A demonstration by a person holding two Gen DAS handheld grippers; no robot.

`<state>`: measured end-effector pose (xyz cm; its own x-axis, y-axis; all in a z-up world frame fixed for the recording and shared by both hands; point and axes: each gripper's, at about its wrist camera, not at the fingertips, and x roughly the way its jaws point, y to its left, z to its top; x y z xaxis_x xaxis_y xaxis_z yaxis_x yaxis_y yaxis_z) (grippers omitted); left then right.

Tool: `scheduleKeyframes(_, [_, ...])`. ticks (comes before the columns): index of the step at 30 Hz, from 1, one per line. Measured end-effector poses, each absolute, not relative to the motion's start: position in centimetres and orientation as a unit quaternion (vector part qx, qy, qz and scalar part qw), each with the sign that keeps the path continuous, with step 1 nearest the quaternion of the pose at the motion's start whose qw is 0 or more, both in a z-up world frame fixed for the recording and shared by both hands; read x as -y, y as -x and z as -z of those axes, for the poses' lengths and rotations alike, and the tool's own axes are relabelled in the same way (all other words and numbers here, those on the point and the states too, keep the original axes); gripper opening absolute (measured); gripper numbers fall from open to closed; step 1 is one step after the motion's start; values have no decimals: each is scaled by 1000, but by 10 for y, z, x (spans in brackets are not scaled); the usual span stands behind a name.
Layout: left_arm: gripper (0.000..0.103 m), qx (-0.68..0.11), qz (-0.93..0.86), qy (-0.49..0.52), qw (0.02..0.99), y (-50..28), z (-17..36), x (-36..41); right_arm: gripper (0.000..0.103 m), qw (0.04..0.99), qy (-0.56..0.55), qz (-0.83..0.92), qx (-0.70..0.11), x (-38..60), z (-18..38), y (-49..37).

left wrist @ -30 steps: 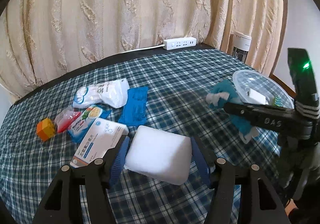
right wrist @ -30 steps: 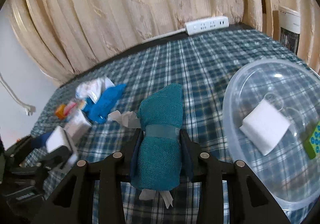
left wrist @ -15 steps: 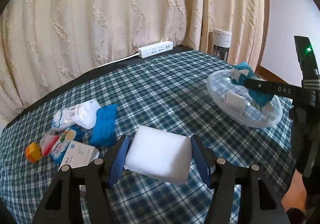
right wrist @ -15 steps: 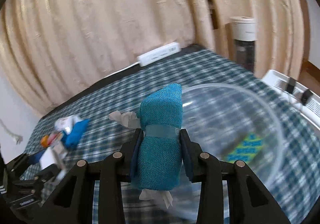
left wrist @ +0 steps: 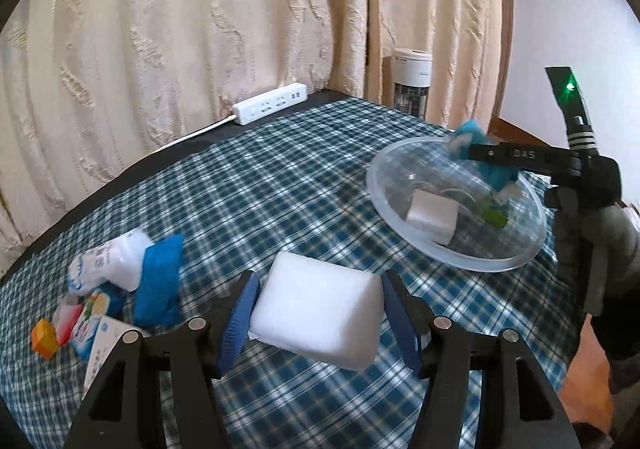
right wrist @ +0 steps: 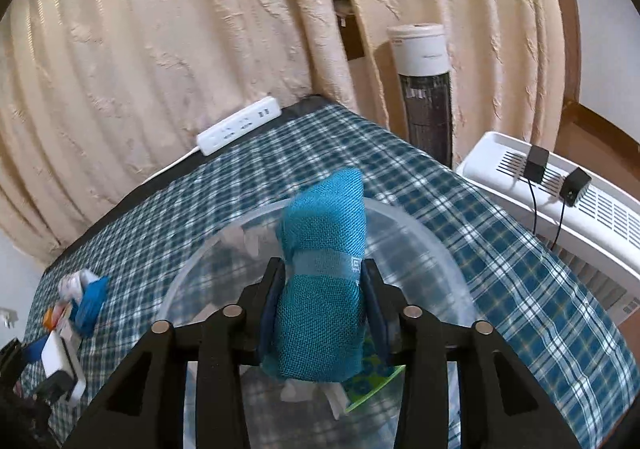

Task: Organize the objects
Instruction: 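Carry the teal cloth and the sponge into the clear bowl and release both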

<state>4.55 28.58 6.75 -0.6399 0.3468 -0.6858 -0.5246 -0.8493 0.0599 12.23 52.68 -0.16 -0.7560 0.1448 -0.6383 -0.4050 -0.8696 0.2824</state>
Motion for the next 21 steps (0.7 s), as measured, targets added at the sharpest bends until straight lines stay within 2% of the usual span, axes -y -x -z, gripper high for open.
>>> scheduleKeyframes(4, [66,-136,-889,351,260,-40,-66,-300,48,153,309,-913,-218,-533,5,-129])
scheduleKeyframes(21, [66,-139,-849,354,366,-35,-65,-389,48,160,272,-918,-240,-525,-7,-169])
